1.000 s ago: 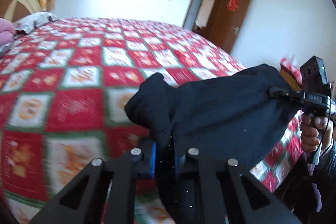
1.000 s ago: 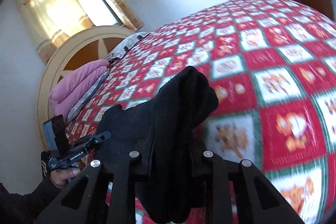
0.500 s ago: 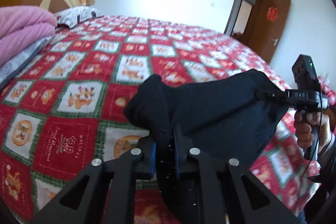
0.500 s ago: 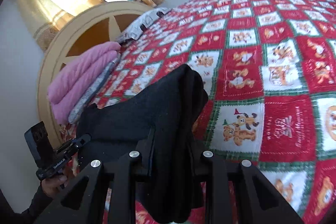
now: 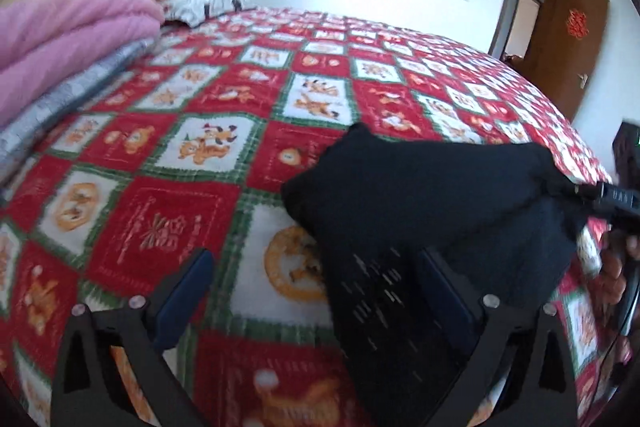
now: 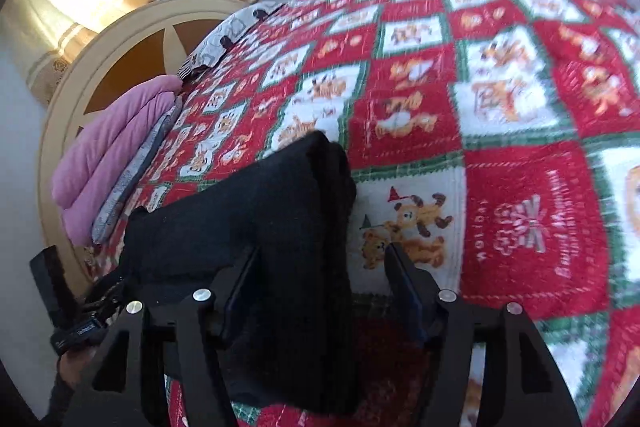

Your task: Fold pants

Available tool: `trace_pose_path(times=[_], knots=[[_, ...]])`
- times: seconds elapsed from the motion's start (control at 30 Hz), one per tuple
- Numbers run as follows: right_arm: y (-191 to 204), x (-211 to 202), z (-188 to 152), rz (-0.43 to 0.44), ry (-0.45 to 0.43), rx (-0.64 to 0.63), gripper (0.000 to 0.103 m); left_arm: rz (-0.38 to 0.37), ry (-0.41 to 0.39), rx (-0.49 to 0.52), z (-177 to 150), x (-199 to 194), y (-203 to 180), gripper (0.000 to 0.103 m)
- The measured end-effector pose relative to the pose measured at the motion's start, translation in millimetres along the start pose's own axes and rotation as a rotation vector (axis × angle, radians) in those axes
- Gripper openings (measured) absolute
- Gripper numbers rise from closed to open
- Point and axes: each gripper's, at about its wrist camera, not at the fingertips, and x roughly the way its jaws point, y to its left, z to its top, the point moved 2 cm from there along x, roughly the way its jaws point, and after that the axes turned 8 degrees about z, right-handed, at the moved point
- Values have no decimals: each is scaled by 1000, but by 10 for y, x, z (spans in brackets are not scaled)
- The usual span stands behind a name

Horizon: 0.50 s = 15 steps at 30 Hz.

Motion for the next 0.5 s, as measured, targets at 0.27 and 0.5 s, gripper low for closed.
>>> trace_pose_path(times=[0.27,0.5], knots=[[-98,-200,-222,-164,9,-82,83,-12,0,-27,-143,-29,46,103],[-163,-800,-353,-205,-150,47,83,9,-71,-73,-187,-580,116,103]])
